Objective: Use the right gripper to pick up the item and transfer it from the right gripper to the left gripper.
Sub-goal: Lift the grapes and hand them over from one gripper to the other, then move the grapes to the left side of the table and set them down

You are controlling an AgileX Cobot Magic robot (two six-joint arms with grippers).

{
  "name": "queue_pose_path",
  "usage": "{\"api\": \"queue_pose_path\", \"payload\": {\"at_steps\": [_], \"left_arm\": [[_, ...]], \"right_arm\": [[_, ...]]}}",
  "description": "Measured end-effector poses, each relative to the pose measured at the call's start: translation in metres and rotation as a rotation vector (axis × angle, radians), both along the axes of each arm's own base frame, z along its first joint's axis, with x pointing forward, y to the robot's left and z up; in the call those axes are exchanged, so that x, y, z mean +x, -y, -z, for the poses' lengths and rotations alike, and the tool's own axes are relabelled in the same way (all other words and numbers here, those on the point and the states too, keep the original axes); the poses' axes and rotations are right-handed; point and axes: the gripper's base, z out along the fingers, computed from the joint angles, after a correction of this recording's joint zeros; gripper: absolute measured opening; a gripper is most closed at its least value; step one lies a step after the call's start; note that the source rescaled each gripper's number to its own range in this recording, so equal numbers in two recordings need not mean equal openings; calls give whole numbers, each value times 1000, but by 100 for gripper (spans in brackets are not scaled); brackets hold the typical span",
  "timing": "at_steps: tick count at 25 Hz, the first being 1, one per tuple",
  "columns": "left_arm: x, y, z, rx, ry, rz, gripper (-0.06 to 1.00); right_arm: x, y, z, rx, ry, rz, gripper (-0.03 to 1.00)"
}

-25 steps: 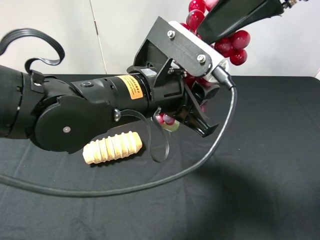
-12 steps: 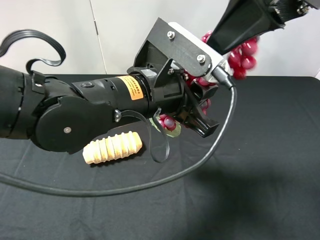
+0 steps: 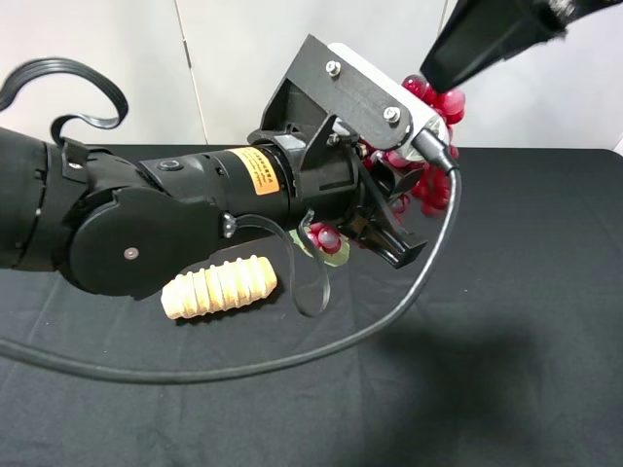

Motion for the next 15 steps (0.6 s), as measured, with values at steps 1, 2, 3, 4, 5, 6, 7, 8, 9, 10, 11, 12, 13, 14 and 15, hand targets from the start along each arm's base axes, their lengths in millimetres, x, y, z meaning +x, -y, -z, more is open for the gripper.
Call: {"api": "queue_pose_path", "payload": {"at_steps": [1,2,3,4,5,6,7,8,9,10,11,12,13,14,15], "left_arm": [[0,0,0,0,0,0,1],[0,0,0,0,0,0,1],[0,0,0,0,0,0,1],[0,0,0,0,0,0,1],[0,0,0,0,0,0,1],[0,0,0,0,0,0,1],[0,0,0,0,0,0,1],[0,0,0,0,0,0,1],[0,0,0,0,0,0,1],[0,0,0,0,0,0,1],[0,0,0,0,0,0,1],[0,0,0,0,0,0,1],[0,0,0,0,0,0,1],[0,0,0,0,0,0,1],[0,0,0,0,0,0,1]], "right_arm": [[-1,2,-2,2,6,13,100],[-3,4,-4,4,12,31,100],[-6,7,-7,10,19,52,100],[-9,10,-10,13,30,71,100],[-13,13,-14,23,39,92,100],[-17,17,-18,33,48,113,100],[-23,21,-22,46,61,131,100],[-29,25,-27,61,78,143,100],[-35,29,-30,74,89,154,100],[-43,33,-33,91,100,164,100],[-52,39,-33,104,108,172,100],[-61,44,-32,116,111,181,100],[-69,48,-30,126,110,191,100],[-79,54,-27,133,112,198,100],[-89,60,-23,140,112,203,100]]}}
